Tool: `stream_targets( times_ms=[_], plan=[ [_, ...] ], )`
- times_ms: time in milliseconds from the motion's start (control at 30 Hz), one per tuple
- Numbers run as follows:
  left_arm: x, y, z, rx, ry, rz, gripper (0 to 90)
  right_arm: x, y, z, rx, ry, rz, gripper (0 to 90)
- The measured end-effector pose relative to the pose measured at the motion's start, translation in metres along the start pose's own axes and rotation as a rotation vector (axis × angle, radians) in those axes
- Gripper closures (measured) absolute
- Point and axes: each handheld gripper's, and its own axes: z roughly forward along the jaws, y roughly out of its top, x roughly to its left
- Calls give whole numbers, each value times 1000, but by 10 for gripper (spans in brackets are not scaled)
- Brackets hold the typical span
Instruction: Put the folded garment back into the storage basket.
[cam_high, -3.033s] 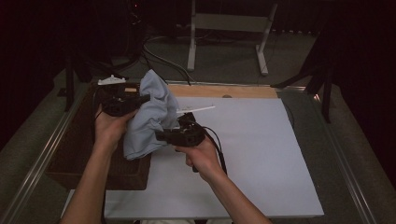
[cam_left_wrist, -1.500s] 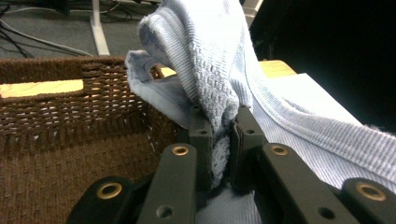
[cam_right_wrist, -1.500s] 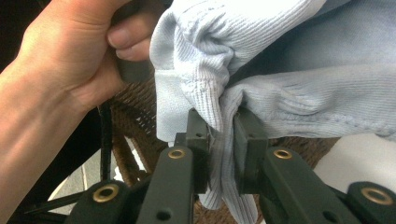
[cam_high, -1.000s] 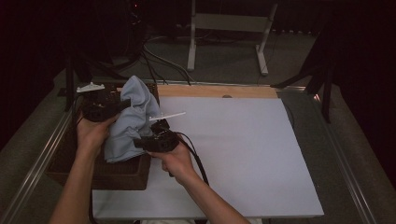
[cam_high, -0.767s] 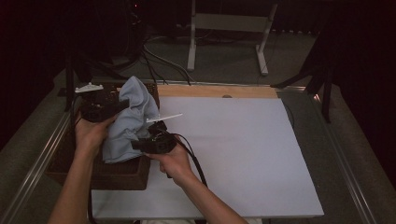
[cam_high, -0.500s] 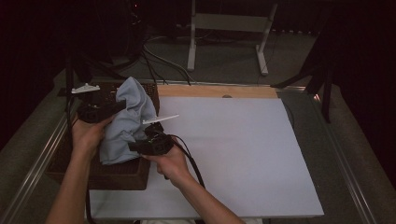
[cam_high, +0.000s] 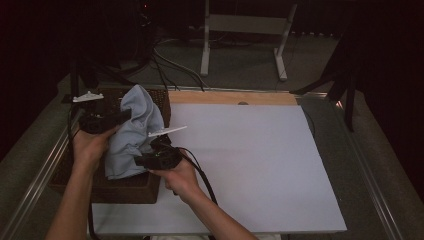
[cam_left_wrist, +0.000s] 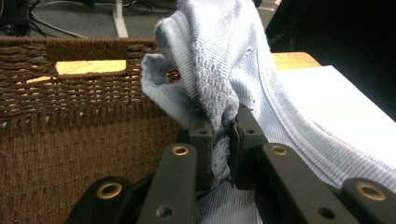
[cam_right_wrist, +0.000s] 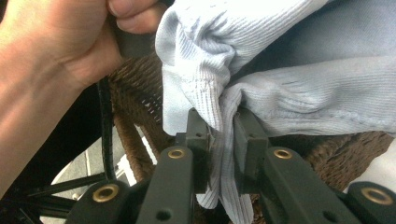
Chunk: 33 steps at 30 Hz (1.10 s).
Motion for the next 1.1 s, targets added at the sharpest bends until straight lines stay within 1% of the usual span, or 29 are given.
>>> stream_targets(
  times_ms=[433, 700, 1100],
  plan=[
    [8, -3, -6, 2, 16, -5, 833, 4, -1, 10, 21, -5, -5, 792],
    [14, -7, -8, -6, 24, -22, 833, 7, -3, 18, 27, -8, -5, 792],
    [18, -11, -10, 2, 32, -22, 833, 9, -7, 26, 34, -14, -3, 791]
  ],
)
